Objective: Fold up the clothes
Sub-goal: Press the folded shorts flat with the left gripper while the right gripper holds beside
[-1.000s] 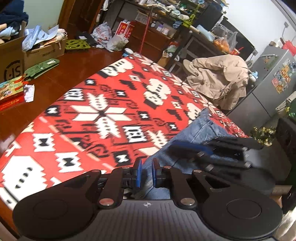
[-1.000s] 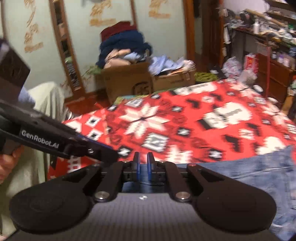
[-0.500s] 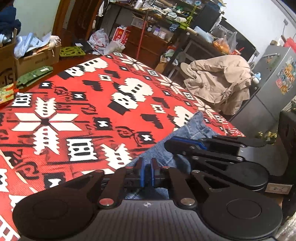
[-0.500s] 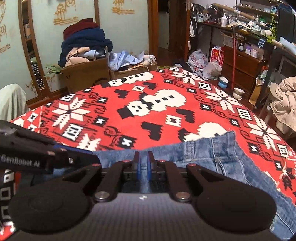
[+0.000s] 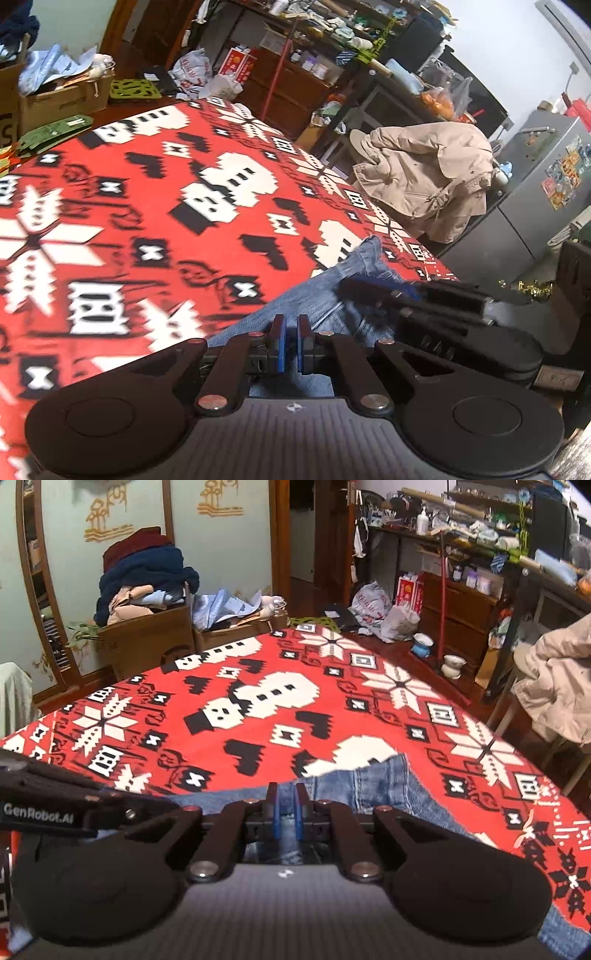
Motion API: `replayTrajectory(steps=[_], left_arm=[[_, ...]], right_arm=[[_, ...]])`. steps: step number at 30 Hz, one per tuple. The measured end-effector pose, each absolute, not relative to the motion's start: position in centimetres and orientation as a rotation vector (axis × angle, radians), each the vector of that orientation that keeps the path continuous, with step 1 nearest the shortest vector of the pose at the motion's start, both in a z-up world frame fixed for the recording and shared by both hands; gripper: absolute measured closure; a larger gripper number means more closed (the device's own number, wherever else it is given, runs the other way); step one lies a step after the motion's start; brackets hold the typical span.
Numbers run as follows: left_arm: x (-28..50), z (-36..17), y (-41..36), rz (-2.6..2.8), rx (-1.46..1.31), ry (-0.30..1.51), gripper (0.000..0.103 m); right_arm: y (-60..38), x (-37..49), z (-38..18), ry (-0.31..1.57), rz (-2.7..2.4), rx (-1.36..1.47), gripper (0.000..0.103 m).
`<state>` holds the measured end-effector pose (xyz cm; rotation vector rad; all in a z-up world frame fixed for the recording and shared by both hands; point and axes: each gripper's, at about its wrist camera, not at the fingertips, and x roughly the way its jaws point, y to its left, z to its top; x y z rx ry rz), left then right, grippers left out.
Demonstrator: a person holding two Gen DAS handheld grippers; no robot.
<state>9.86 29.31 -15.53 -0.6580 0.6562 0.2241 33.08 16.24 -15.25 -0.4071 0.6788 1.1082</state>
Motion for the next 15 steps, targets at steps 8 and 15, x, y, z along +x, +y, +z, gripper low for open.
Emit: replayTrajectory(steps=[8, 15], left_arm=[[10.7, -15.7, 29.4, 0.228, -0.639, 0.669, 0.099], [13.5, -15.2, 28.7, 0.194, -0.658, 0.656, 0.099]], right_arm=[[18.0, 33.7, -16.4, 0.686, 1.104, -0.400, 0.096], [15.8, 35.4, -14.7, 0.661, 1.050, -0.404, 0.096]])
